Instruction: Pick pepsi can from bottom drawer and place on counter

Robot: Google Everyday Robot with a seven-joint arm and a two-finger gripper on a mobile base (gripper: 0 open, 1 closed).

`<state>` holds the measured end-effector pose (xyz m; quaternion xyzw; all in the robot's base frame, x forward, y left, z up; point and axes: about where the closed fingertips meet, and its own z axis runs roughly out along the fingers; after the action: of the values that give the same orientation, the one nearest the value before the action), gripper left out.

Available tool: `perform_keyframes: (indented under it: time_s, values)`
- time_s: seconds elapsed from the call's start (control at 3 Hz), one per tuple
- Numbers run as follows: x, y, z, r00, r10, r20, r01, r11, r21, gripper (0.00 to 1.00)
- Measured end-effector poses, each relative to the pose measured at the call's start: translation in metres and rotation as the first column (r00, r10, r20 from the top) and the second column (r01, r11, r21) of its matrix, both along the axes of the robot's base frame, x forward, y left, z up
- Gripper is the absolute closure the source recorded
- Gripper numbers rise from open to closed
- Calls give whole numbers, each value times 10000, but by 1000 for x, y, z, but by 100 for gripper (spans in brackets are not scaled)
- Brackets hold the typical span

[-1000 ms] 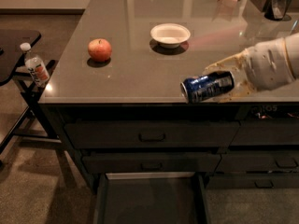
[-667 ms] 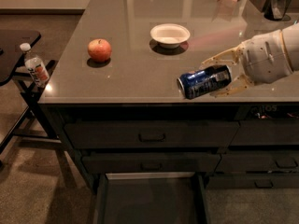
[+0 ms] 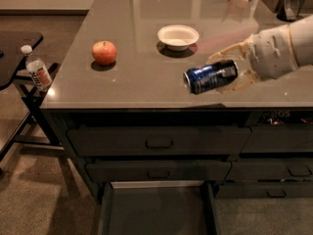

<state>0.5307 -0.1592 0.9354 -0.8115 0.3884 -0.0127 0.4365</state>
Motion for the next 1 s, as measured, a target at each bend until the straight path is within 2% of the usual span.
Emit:
perform_keyframes:
  time_s: [0.33,0.67,1.0]
  values:
    - [44,-1,3,9978,-561,-349,568,9982,204,100]
    - [87,9,-3,9853,-1440,-919,1505,9863,679,100]
    - [110,13,-7,9511,-2795,-1312,2952,9477,1209,100]
